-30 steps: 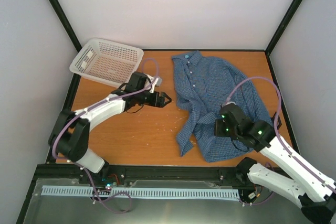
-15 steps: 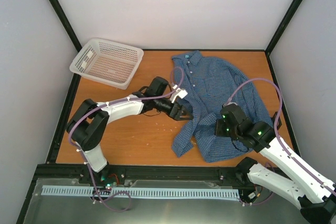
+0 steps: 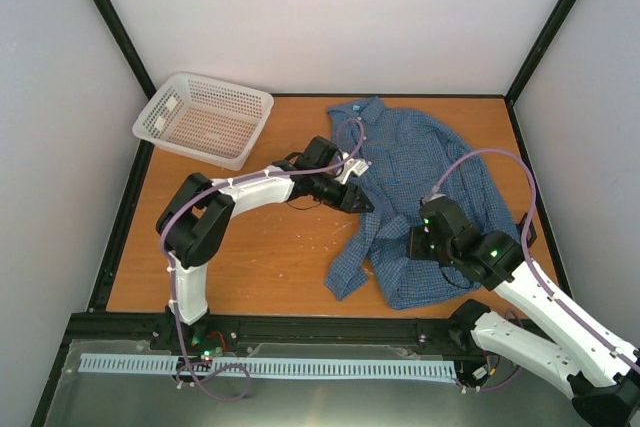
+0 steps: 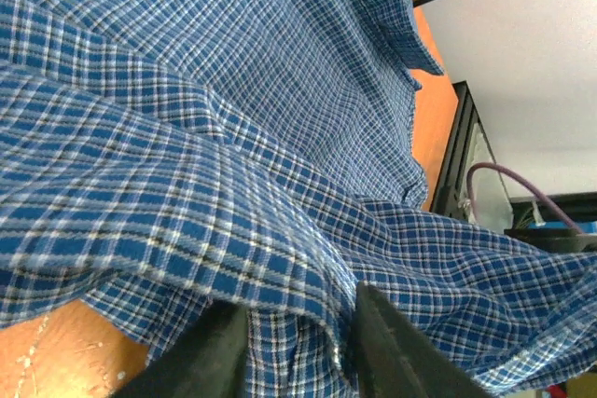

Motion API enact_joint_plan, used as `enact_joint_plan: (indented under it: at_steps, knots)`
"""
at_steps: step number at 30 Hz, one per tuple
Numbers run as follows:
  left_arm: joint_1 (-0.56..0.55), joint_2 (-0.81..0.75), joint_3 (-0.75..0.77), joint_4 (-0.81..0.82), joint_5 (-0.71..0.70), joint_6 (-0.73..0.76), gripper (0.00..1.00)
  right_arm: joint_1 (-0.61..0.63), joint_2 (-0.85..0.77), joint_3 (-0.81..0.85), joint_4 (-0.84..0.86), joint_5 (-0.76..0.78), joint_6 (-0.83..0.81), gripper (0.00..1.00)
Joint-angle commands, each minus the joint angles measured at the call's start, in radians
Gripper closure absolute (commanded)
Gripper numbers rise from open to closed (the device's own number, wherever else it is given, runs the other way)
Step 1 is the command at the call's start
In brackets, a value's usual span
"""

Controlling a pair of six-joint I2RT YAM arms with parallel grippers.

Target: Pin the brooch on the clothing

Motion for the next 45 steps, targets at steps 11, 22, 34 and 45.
enact_joint_plan:
  at_steps: [11,22,34,45]
  knots:
    - [0.182,-0.338,-0.119,-0.281,-0.447,0.11,0.99,-0.005,0.069,-0.032,0.136,-0.286,-0.147,0.97]
    - [0.528,-0.565,-0.2,-0.537,-0.833,0.064,0.99,0.22,0.463,-0.007,0.517,-0.566,-0.305,0.97]
    - [0.57,-0.591,-0.112,-0.328,-0.662,0.054,0.99,0.35,0.992,0.407,0.615,-0.673,-0.485,0.96]
    - [0.57,-0.503,-0.047,-0.367,-0.799,0.076,0.99,0.441,1.145,0.626,0.539,-0.723,-0.576,0.78]
